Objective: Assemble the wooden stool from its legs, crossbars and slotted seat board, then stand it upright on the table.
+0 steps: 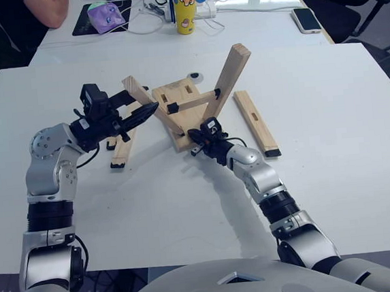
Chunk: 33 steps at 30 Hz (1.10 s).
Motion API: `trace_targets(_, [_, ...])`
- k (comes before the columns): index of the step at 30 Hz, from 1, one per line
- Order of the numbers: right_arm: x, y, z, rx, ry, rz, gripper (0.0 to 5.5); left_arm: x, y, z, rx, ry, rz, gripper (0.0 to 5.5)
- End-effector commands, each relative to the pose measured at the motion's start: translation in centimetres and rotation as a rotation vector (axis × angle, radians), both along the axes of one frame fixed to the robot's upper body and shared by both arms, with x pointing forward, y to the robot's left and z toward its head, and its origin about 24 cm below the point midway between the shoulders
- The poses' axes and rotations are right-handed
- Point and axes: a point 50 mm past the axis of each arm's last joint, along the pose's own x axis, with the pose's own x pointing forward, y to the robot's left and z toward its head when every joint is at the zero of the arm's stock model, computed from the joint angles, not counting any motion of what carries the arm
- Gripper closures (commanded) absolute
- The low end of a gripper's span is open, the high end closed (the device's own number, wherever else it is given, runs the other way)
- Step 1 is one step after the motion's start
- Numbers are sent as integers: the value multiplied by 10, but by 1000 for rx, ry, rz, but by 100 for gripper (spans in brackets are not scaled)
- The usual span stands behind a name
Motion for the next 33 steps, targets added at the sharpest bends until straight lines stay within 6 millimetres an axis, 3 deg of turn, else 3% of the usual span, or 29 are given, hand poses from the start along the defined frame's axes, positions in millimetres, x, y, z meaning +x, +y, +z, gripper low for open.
trace_targets(1, [-20,0,-34,-57,171,40,550,8,-2,-6,69,116,-43,348])
trace_targets(17, [-19,3,-33,-64,138,24,550,6,-9,-8,123,169,-133,348])
trace_targets(24, [-9,-11,-30,-57,114,-110,550,6,-3,-4,139,164,-109,348])
trace_targets(27, [-8,-14,-31,-65,114,-131,550,8,-1,-12,223,164,-93,348])
trace_targets(33, [0,-28,-26,-98,75,-247,550,10,-16,-19,263,161,-129,348])
